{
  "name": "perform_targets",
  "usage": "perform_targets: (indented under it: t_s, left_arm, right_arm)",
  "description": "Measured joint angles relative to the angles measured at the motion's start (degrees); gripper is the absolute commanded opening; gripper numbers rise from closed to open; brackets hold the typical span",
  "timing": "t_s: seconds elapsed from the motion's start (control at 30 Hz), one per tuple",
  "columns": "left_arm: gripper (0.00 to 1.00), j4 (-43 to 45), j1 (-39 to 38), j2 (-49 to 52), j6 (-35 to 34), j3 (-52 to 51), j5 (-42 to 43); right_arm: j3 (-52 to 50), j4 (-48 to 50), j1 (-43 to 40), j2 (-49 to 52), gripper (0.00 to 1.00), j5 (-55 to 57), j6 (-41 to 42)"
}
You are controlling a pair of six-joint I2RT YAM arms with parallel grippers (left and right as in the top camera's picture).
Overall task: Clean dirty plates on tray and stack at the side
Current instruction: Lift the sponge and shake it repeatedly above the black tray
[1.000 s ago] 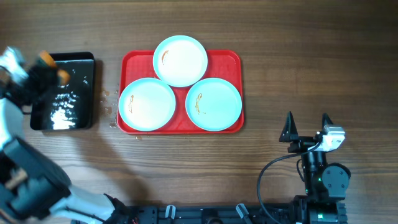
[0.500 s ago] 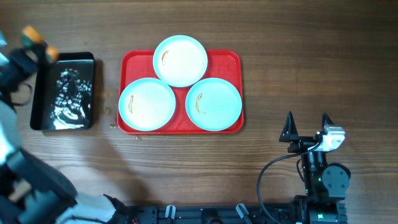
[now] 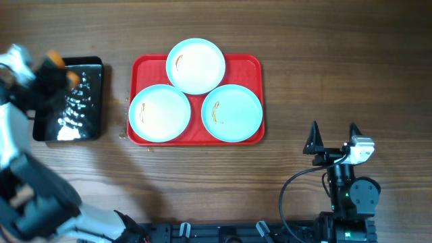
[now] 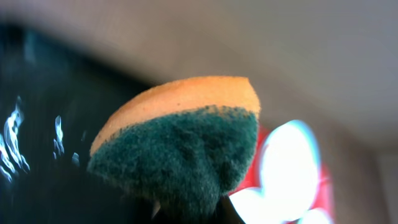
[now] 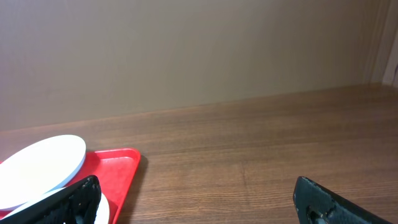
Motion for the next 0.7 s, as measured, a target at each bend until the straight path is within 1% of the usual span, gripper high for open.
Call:
perform_targets:
  t_s: [0.1, 0.17, 0.27, 0.4, 0.53, 0.63, 0.7]
  left_arm:
    - [0.04, -1.09, -0.15, 7.43, 2.38, -1.70, -1.92]
    - [0.04, -1.42, 0.13, 8.46, 3.21, -2.19, -1.05]
    - [0.04, -1.25, 0.79, 6.73, 3.19, -1.27, 3.96]
    - [0.04, -1.05, 1.27, 1.51, 1.60, 2.47, 9.77]
    - [0.04, 2.43, 1.22, -7.34, 0.81, 6.47, 13.14]
    - [0.04, 2.89, 0.90, -14.97, 0.74, 8.20, 12.22]
    - [0.04, -1.38, 0.07, -17.77, 2.45, 9.16, 8.26]
  right_arm:
    - [0.00, 0.00, -0.02, 0.00, 1.00, 0.00, 0.00]
    - [0.00, 0.00, -0.02, 0.00, 1.00, 0.00, 0.00]
    - [0.00, 0.00, -0.02, 0.00, 1.00, 0.00, 0.00]
    - [0.00, 0.00, -0.02, 0.00, 1.00, 0.00, 0.00]
    - [0.00, 0.00, -0.02, 0.00, 1.00, 0.00, 0.00]
    - [0.00, 0.00, -0.02, 0.00, 1.00, 0.00, 0.00]
    - [0.00, 0.00, -0.02, 0.00, 1.00, 0.00, 0.00]
